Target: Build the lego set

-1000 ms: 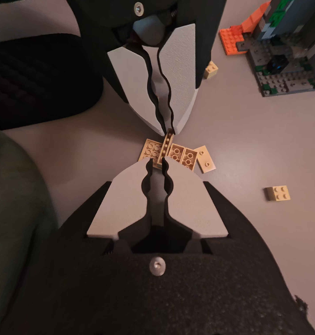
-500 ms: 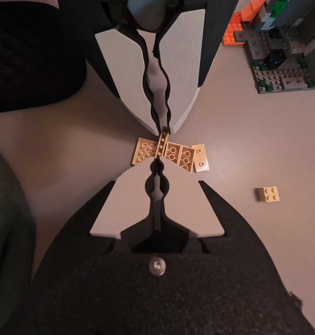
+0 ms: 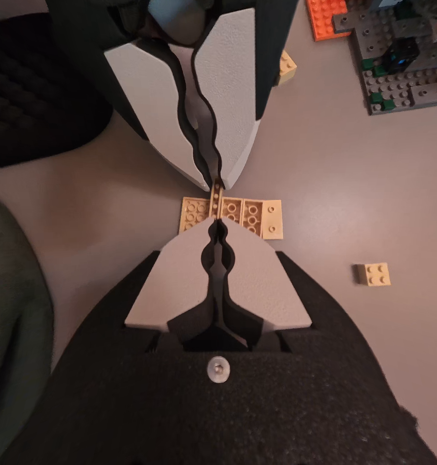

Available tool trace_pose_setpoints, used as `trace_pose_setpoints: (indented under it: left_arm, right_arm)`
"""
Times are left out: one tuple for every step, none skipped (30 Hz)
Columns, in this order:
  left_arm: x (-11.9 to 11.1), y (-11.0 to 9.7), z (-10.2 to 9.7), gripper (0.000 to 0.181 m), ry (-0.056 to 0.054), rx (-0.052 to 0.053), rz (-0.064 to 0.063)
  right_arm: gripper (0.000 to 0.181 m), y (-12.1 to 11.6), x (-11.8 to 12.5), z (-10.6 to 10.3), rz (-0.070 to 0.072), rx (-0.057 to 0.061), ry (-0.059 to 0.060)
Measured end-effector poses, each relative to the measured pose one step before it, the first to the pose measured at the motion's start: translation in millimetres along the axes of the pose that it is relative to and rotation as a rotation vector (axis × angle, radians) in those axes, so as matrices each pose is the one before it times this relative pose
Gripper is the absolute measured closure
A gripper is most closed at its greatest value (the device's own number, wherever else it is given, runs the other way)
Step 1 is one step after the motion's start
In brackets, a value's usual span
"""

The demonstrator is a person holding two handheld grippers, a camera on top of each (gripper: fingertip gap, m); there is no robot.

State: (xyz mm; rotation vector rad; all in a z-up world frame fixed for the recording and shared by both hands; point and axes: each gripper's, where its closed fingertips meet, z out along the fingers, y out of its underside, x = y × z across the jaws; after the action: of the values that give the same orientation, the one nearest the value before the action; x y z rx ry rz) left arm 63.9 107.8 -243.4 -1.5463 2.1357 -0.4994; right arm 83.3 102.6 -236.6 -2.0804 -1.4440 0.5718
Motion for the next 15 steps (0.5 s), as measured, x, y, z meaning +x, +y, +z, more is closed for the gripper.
trace_pose_setpoints:
  left_arm:
    - [-0.05, -0.66, 0.59, 0.173, 0.0008, 0.0051, -0.0068]
    - [0.21, 0.07, 0.50, 0.173, 0.0045, -0.0007, -0.0098]
    - [0.02, -0.01, 0.03, 0.173, 0.0032, -0.0004, -0.0065]
    - [-0.02, -0.03, 0.00, 0.173, 0.0021, 0.0007, -0.0059]
    - [0.08, 0.08, 0.03, 0.173, 0.0030, 0.0025, -0.0070]
    - [-0.05, 0.00, 0.04, 0.173, 0.0061, 0.0045, -0.0120]
    - [0.09, -0.03, 0.05, 0.173, 0.0075, 0.0041, -0.0130]
    - [0.08, -0.02, 0.08, 0.173, 0.0056, 0.0038, -0.0079]
    - [0.02, 0.01, 0.13, 0.173, 0.0039, 0.0030, -0.0033]
    - [0.02, 0.01, 0.02, 0.173, 0.0036, 0.0018, -0.0030]
    - [-0.11, 0.02, 0.19, 0.173, 0.0041, 0.0002, -0.0055]
    - [0.01, -0.09, 0.03, 0.173, 0.0051, -0.0003, -0.0073]
    - [-0.04, 0.10, 0.14, 0.173, 0.0053, -0.0001, -0.0085]
    - [0.05, 0.01, 0.06, 0.173, 0.0047, -0.0002, -0.0082]
    - [0.05, -0.04, 0.04, 0.173, 0.0021, 0.0004, -0.0039]
  right_arm:
    - [0.181, 0.40, 1.00, 0.90, -0.0284, -0.0136, 0.0216]
    - [0.181, 0.16, 0.07, 0.16, -0.0209, -0.0134, 0.0120]
    - [0.181, -0.08, -0.11, 0.02, -0.0171, -0.0088, 0.0046]
    - [0.181, 0.02, 0.00, 0.06, -0.0085, -0.0031, -0.0011]
    - [0.181, 0.00, 0.01, 0.14, -0.0044, -0.0007, -0.0019]
    - [0.181, 0.00, -0.07, 0.00, -0.0061, -0.0014, 0.0014]
    - [0.181, 0.11, 0.03, 0.06, -0.0093, -0.0034, 0.0050]
    - [0.181, -0.02, -0.07, 0.05, -0.0111, -0.0061, 0.0067]
    - [0.181, 0.12, -0.07, 0.11, -0.0103, -0.0079, 0.0052]
    - [0.181, -0.10, -0.06, 0.06, -0.0077, -0.0080, 0.0021]
    - [0.181, 0.11, -0.03, 0.04, -0.0050, -0.0063, -0.0011]
    - [0.181, -0.03, 0.00, 0.13, -0.0032, -0.0040, -0.0034]
    - [0.181, 0.06, -0.04, 0.06, -0.0010, -0.0025, -0.0048]
    - [0.181, 0.07, -0.04, 0.02, -0.0013, -0.0012, -0.0047]
    - [0.181, -0.15, -0.03, 0.09, -0.0014, 0.0026, -0.0038]
